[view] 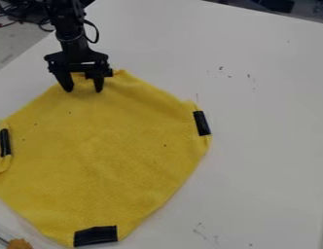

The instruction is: Straightens the cloth

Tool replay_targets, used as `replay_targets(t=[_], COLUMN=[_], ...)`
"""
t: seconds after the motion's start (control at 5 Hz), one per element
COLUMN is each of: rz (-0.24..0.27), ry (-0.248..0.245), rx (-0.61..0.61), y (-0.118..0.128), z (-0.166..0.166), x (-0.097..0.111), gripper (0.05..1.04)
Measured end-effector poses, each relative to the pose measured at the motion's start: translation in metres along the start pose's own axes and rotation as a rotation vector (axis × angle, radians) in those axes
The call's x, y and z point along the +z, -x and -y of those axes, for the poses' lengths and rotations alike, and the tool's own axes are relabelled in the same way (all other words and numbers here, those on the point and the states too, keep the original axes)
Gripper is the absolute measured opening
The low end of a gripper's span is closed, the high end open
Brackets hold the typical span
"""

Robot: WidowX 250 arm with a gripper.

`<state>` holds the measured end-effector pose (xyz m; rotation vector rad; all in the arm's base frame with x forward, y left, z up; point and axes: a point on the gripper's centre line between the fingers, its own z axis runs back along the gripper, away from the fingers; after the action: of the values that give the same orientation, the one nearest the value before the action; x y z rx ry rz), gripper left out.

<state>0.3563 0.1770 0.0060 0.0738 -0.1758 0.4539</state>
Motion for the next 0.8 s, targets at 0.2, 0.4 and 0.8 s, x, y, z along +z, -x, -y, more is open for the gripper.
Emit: replay_targets(t=[0.2,0.4,0.8], rz=[0.018,-0.005,-0.001], ry=[-0.01,-0.032,-0.098], rx=[0.019,0.016,-0.031], y=[-0.0047,-0.0052,-0.0092], z=[-0.0049,-0.0079,-0.0069], x=[-0.0005,0.0005,0.0066], gripper=[1.0,1.0,1.001])
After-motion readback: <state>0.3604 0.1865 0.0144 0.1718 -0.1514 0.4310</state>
